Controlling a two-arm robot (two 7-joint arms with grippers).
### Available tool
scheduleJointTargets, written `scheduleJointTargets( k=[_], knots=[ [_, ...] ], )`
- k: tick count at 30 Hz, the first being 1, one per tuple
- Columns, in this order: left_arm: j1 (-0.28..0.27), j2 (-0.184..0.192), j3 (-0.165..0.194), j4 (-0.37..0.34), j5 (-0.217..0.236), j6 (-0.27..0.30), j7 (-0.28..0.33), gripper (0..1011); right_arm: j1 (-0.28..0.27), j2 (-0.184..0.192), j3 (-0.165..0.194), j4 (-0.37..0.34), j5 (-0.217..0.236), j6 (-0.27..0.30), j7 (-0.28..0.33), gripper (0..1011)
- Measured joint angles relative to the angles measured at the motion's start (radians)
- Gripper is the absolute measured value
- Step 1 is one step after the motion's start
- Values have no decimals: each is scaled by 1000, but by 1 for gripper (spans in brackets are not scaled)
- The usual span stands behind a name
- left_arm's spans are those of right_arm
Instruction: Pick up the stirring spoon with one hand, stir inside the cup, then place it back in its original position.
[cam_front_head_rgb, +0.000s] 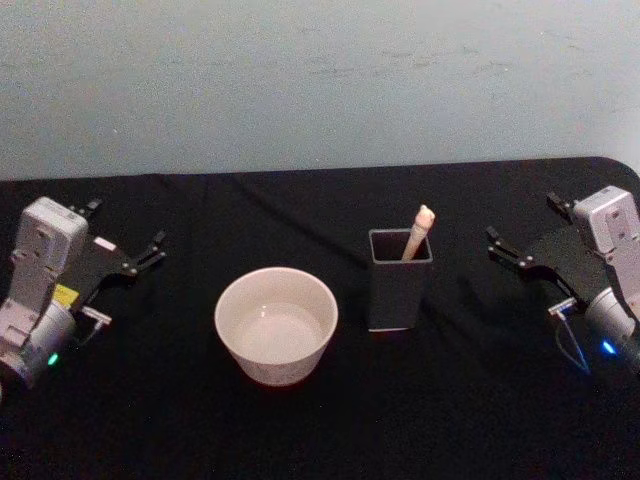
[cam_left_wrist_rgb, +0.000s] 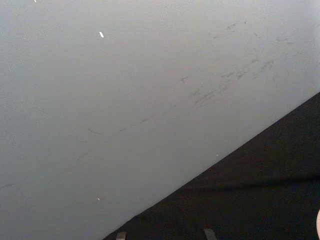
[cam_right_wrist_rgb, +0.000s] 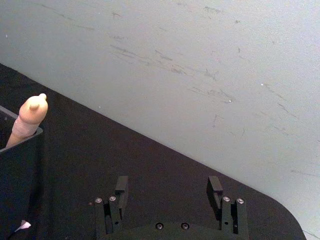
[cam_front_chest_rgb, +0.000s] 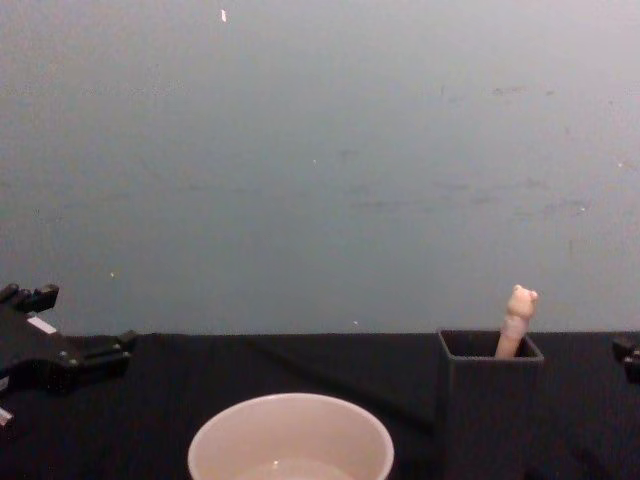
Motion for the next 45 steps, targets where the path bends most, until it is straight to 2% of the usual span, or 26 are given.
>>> scheduleJointTargets(
  k=[36,42,44,45],
  knots=[
    [0,0,0,0,0,0,0,1001,-3,0,4,-3,2,-1,5,1000],
    [0,0,0,0,0,0,0,1001,-32,-1,32,-43,50,-3,57,1000],
    [0,0,0,0,0,0,0,1001,-49,0,46,-67,90,4,90,1002],
    [0,0,0,0,0,0,0,1001,-61,0,60,-85,129,14,119,1000]
  ],
)
